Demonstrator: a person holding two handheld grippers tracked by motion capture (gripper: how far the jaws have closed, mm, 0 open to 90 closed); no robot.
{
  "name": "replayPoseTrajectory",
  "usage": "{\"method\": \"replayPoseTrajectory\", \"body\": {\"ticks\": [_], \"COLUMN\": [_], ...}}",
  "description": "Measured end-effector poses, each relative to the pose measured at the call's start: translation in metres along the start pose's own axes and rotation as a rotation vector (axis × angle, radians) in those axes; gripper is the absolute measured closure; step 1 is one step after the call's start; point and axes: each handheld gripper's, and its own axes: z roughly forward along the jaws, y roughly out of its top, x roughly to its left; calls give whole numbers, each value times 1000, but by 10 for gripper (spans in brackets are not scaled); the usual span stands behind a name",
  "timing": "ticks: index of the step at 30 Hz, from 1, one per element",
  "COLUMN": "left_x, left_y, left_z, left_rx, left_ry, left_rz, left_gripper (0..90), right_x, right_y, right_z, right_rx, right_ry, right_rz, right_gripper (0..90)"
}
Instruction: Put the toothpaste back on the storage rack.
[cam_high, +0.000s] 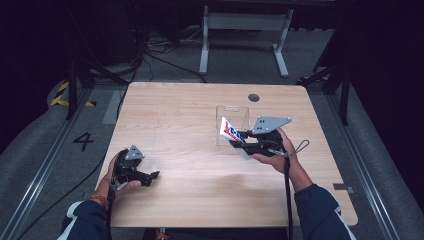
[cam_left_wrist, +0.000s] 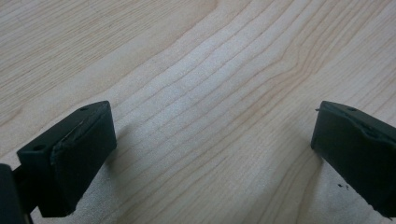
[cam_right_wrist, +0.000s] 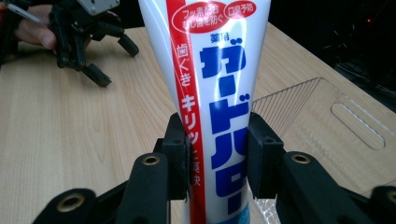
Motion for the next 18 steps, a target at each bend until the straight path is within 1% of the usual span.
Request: {"method": "replayPoseTrajectory", "body": {"ticks": [1,4,6,8,10,12,14,18], "left_x": [0,0,1,1,0,0,0,0], "left_y": [0,0,0,0,0,0,1,1], "left_z": [0,0,0,0,0,1,1,1], "left_rx": [4,2,1,1,1,0,3,2], "left_ry": [-1,0,3,3,-8,-9,-9,-8], "left_rz": [1,4,9,9,-9,-6,0,0], "left_gripper": [5,4,4,4,4,3,3,3], "right_x": [-2,-6,-8,-10,-12,-14,-17,-23], "right_y": [1,7,10,13,18,21,24,29], "right_z": [-1,-5,-7,-7,-7,-8,-8,-7], "right_rx": [-7,-7,-26,-27,-31,-40,-53,-47], "right_ry": [7,-10,-8,-19,-28,-30,-41,-60], "right_rz": [4,-3,5,5,-2,-5,5,11], "right_gripper": [663,663,663,662,662,662,662,662]}}
